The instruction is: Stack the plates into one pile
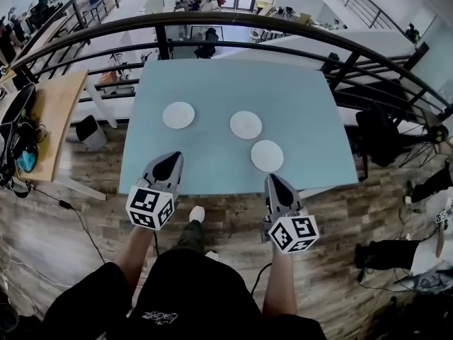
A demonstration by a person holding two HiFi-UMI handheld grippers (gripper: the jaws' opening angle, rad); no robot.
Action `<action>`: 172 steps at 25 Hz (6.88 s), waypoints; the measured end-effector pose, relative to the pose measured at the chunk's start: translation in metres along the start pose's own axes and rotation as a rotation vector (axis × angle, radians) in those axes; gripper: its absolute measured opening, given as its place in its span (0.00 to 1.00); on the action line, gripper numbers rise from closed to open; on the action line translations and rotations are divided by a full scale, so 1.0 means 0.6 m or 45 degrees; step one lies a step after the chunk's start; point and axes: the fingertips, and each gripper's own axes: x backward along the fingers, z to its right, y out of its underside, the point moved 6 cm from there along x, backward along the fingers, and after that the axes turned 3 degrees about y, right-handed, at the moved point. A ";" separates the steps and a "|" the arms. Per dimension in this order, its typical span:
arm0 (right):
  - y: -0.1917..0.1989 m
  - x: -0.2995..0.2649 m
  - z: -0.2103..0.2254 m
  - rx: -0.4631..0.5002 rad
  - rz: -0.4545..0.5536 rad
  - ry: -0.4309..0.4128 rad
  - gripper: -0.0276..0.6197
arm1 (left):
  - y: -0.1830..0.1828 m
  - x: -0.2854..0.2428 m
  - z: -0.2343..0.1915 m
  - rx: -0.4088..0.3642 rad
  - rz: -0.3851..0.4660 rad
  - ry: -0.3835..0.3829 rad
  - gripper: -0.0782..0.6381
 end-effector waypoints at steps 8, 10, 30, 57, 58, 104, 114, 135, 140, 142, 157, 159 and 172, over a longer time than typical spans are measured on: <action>-0.008 -0.125 0.052 -0.067 -0.054 0.036 0.05 | 0.013 -0.134 -0.063 0.066 -0.077 0.084 0.12; -0.005 -0.154 0.061 -0.098 -0.071 0.053 0.05 | 0.018 -0.166 -0.080 0.083 -0.105 0.120 0.12; 0.105 -0.347 0.105 -0.413 -0.259 0.120 0.05 | 0.114 -0.338 -0.199 0.221 -0.336 0.292 0.12; 0.301 -0.226 0.480 -0.621 -0.756 0.165 0.05 | 0.367 -0.518 0.093 0.861 -0.855 0.496 0.12; 0.303 -0.226 0.486 -0.618 -0.768 0.154 0.05 | 0.373 -0.521 0.098 0.872 -0.867 0.491 0.12; 0.344 -0.286 0.497 -0.882 -0.995 0.046 0.10 | 0.415 -0.565 0.125 1.165 -0.951 0.308 0.17; 0.302 -0.397 0.480 -0.792 -0.976 -0.056 0.10 | 0.370 -0.589 0.045 1.139 -0.844 0.190 0.17; 0.292 -0.552 0.472 -0.710 -1.017 -0.100 0.10 | 0.360 -0.655 -0.069 1.111 -0.801 0.057 0.17; 0.295 -0.565 0.474 -0.652 -1.050 -0.099 0.10 | 0.365 -0.662 -0.073 1.091 -0.827 0.042 0.17; 0.298 -0.567 0.474 -0.632 -1.062 -0.104 0.10 | 0.369 -0.662 -0.075 1.094 -0.833 0.036 0.17; 0.310 -0.569 0.469 -0.412 -1.119 -0.103 0.13 | 0.379 -0.662 -0.072 1.057 -0.890 0.029 0.17; 0.309 -0.570 0.466 -0.386 -1.121 -0.105 0.13 | 0.378 -0.661 -0.072 1.059 -0.892 0.027 0.18; 0.317 -0.570 0.457 -0.235 -1.134 -0.061 0.16 | 0.373 -0.658 -0.071 0.935 -0.967 0.018 0.18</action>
